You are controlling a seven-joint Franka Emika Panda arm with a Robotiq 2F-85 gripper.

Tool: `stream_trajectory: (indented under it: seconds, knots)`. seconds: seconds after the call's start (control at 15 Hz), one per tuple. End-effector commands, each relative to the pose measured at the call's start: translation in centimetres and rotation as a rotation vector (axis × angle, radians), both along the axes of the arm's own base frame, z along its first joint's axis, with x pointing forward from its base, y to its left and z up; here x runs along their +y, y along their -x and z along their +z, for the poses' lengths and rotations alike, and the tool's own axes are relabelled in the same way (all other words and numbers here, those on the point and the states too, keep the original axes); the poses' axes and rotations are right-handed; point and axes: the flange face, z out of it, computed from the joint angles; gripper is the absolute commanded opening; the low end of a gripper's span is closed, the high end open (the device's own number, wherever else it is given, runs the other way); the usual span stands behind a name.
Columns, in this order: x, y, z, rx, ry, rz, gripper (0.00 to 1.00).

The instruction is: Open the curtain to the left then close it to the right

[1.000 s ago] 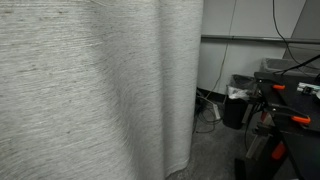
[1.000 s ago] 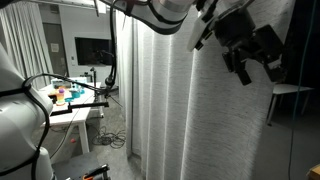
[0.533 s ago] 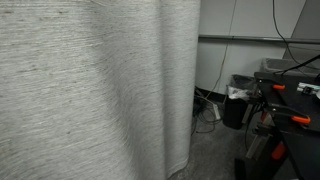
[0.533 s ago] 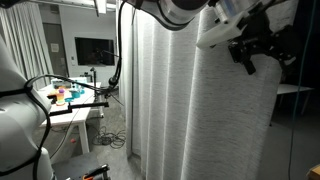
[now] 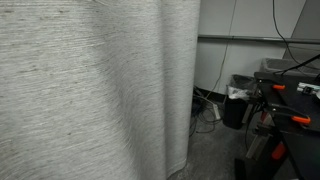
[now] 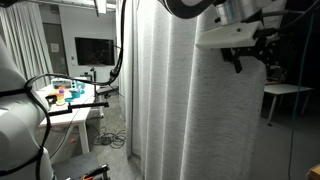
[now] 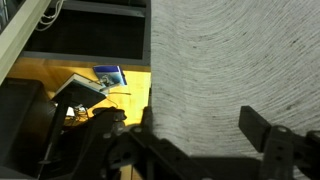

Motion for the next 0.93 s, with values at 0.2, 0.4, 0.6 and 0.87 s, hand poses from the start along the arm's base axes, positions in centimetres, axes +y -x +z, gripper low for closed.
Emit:
stream_trajectory:
  seconds: [0.2, 0.4, 0.6, 0.87]
  knots:
    - [-1.5, -0.1, 0.1, 0.081, 0.013, 0.026, 0.33]
    - [-1.8, -0.1, -0.1, 0.116, 0.042, 0.003, 0.11]
    - [-1.5, -0.7, -0.3, 0.149, 0.070, -0.014, 0.00]
    - [0.5, -3.0, 0.0, 0.190, 0.154, -0.041, 0.01]
